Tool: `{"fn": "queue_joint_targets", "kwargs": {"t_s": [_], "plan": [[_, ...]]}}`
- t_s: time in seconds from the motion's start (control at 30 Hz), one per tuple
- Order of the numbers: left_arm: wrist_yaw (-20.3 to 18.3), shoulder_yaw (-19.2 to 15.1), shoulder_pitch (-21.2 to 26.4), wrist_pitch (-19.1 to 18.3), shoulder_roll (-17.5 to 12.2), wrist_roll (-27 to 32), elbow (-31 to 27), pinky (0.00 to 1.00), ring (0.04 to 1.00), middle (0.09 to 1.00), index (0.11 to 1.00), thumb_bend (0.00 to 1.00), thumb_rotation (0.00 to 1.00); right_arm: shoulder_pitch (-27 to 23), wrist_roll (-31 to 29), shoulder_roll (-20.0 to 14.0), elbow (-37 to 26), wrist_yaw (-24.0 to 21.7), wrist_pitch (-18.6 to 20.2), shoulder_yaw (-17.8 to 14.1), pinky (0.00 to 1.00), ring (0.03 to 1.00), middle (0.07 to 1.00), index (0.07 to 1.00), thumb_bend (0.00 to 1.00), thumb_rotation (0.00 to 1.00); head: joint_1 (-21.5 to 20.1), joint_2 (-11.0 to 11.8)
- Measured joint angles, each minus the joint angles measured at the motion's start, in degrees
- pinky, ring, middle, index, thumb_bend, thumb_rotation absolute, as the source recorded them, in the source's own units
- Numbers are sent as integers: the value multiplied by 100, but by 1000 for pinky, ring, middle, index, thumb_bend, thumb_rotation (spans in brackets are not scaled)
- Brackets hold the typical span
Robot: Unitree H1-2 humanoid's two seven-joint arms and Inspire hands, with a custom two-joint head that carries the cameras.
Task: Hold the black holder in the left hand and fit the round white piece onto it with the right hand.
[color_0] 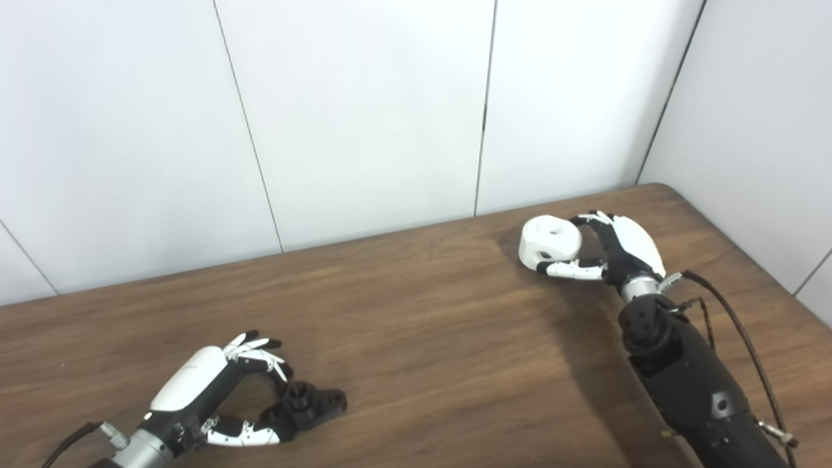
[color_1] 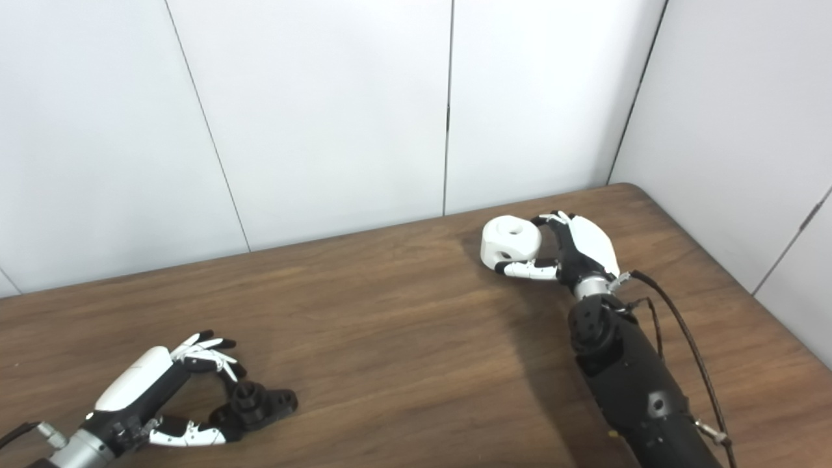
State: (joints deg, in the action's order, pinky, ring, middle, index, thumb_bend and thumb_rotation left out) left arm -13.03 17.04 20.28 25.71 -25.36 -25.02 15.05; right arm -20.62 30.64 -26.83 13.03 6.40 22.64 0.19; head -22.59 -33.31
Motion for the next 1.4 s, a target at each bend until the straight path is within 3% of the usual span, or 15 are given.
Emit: {"fn": "queue_joint_targets", "kwargs": {"t_s": [0.33, 0.4, 0.47, 0.57, 0.77, 1.23, 1.4], "plan": [[-64, -65, -46, -20, 0, -1, -70, 1000, 887, 691, 482, 521, 45, -182, 15, 27, 295, 70, -48, 96, 883, 1000, 934, 778, 793, 486, 79, 9], [-82, -69, -54, -22, 0, 1, -102, 1000, 891, 691, 482, 520, 45, -232, 10, 47, 462, 238, -162, 90, 885, 996, 888, 655, 726, 362, 79, 9], [-94, -82, -75, -25, -1, 2, -140, 1000, 891, 690, 482, 520, 44, -263, 9, 91, 659, 518, -380, 76, 895, 993, 862, 591, 679, 283, 88, -17], [-96, -92, -90, -25, 0, 2, -150, 1000, 889, 689, 482, 521, 46, -267, 31, 159, 813, 809, -595, 96, 854, 963, 813, 499, 529, 153, 70, -9], [-99, -95, -91, -24, 0, 2, -150, 1000, 890, 686, 482, 520, 45, -307, 146, 164, 940, 1152, -847, 121, 838, 951, 803, 488, 511, 141, 70, 9], [-126, -106, -90, -21, 0, 23, -147, 1000, 886, 683, 482, 521, 45, -294, 245, 162, 896, 1210, -1041, 155, 854, 954, 798, 487, 512, 142, 79, 0], [-136, -112, -90, -21, 0, 28, -146, 1000, 886, 684, 482, 521, 45, -289, 273, 162, 854, 1210, -1174, 226, 950, 958, 797, 487, 512, 146, 149, 0]]}}
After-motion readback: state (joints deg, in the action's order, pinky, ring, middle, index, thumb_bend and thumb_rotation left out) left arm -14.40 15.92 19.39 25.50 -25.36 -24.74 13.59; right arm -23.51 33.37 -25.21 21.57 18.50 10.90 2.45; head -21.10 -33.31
